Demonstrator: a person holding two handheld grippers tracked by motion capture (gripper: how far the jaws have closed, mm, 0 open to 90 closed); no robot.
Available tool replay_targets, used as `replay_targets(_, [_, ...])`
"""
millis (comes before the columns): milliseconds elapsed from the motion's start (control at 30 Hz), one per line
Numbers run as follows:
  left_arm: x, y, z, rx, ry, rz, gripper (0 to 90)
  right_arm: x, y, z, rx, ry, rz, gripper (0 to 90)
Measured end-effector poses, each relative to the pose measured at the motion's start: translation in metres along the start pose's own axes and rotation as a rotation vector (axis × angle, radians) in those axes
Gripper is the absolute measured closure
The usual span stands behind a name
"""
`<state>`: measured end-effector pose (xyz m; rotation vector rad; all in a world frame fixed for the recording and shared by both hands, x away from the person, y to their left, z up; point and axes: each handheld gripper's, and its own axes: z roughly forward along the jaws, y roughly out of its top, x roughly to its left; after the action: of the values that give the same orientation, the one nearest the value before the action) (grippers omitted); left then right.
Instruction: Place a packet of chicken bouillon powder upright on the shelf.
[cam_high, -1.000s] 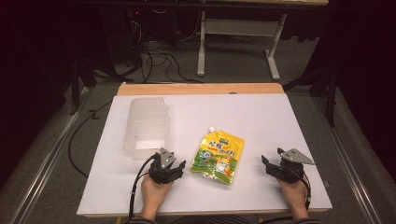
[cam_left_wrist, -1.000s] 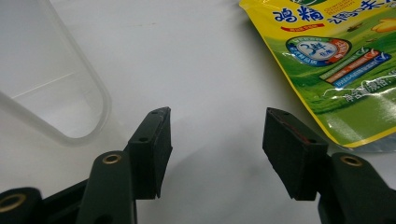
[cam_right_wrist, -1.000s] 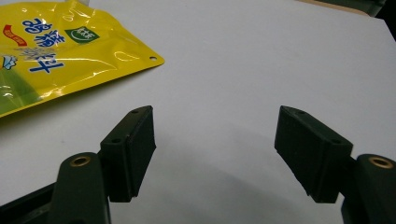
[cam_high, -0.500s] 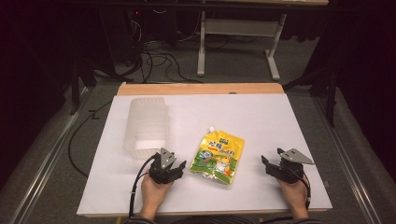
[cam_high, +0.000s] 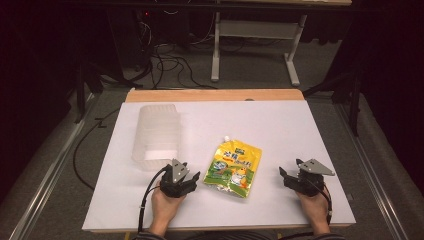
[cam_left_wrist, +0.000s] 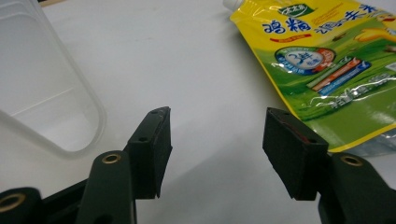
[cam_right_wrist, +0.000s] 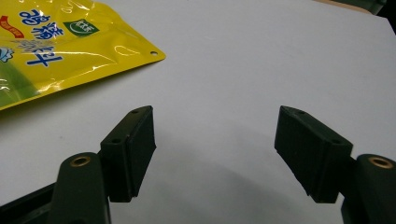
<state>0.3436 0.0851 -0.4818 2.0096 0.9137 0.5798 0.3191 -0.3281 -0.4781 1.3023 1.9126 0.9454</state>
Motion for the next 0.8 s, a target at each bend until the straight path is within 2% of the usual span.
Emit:
replay_targets(33, [-0.001, 0.001, 0.000, -0.014, -0.008, -0.009, 42.6, 0.000, 0.000, 0.000, 0.005, -0.001, -0.013, 29.6])
replay_targets(133, [0.000, 0.003, -0.002, -0.026, -0.018, -0.025, 42.6, 0.000, 0.000, 0.000, 0.007, -0.003, -0.011, 29.5])
replay_targets(333, [0.000, 0.007, -0.004, -0.018, -0.032, -0.026, 42.2, 0.000, 0.000, 0.000, -0.002, 0.000, 0.000, 29.6])
replay_targets(400, [-0.001, 0.011, -0.005, -0.013, -0.046, -0.032, 42.0, -0.001, 0.000, -0.001, -0.008, -0.001, -0.011, 29.5])
replay_targets(467, [-0.001, 0.013, -0.005, -0.019, -0.056, -0.040, 41.9, -0.001, 0.000, -0.001, -0.012, 0.001, 0.006, 29.5])
replay_targets(567, [-0.001, 0.015, -0.004, -0.016, -0.067, -0.060, 41.8, -0.002, 0.000, -0.001, -0.014, 0.003, 0.006, 29.5])
replay_targets(767, [0.000, 0.023, -0.001, 0.002, -0.087, -0.062, 39.8, -0.001, 0.000, -0.001, -0.010, 0.000, 0.007, 29.5])
replay_targets(800, [0.000, 0.024, -0.001, -0.007, -0.089, -0.066, 39.7, -0.002, 0.000, -0.001, -0.013, 0.000, 0.002, 29.5])
